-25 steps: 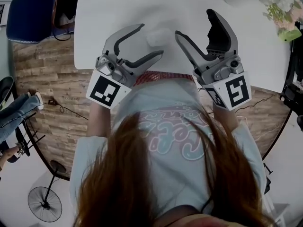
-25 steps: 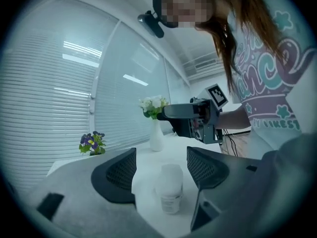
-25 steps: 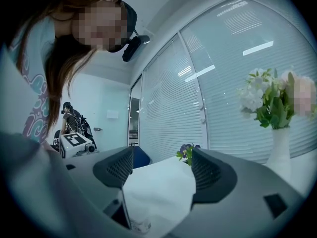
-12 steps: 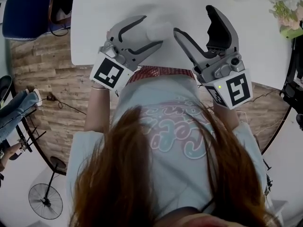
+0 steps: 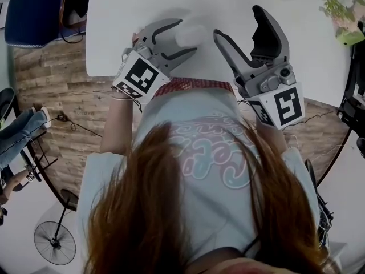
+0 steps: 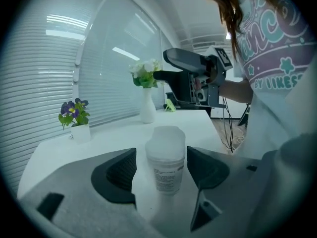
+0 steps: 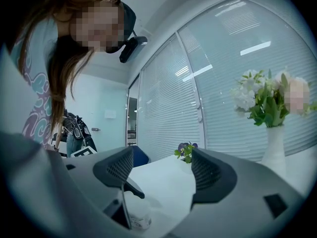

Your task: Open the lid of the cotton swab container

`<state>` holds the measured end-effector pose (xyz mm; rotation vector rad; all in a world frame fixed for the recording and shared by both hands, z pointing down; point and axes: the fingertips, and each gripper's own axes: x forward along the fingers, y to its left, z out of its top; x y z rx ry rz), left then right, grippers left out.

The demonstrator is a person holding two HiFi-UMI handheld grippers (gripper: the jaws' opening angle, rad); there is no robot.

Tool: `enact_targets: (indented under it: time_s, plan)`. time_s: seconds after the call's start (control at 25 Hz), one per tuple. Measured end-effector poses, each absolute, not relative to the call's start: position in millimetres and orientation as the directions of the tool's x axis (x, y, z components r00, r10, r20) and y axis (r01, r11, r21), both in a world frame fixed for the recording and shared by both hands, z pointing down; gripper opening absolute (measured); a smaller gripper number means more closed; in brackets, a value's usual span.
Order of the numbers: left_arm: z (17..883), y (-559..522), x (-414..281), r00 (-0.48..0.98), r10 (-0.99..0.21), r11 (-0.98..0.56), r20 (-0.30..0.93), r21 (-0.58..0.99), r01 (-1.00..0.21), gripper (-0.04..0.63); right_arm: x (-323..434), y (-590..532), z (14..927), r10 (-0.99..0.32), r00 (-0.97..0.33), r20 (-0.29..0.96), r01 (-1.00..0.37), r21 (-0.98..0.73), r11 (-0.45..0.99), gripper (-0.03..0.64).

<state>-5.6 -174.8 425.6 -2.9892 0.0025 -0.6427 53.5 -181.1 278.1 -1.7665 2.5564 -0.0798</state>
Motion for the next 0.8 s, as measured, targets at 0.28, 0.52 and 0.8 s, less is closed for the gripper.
enact_targets:
  time_s: [0.28,0.52,0.8]
  plan:
    - [439,-179,-2,0.874,-0.018,-0.996,0.486,-0.085,0.027,0.293,56,-183,275,-0.941,-0.339,-0.009,-0.939,-0.060,0.339,0.351]
    - [442,-174,7,0.860,0.009,-0.997,0.511,-0.059,0.045,0.291,59,-180,269,-0.941,-0.337,-0.018,-0.939,-0.061,0.338,0.351]
    - [445,-175,10,0.851,0.020,-0.999,0.525,-0.030,0.043,0.291,60,-178,267,-0.941,-0.337,-0.022,-0.939,-0.060,0.338,0.351]
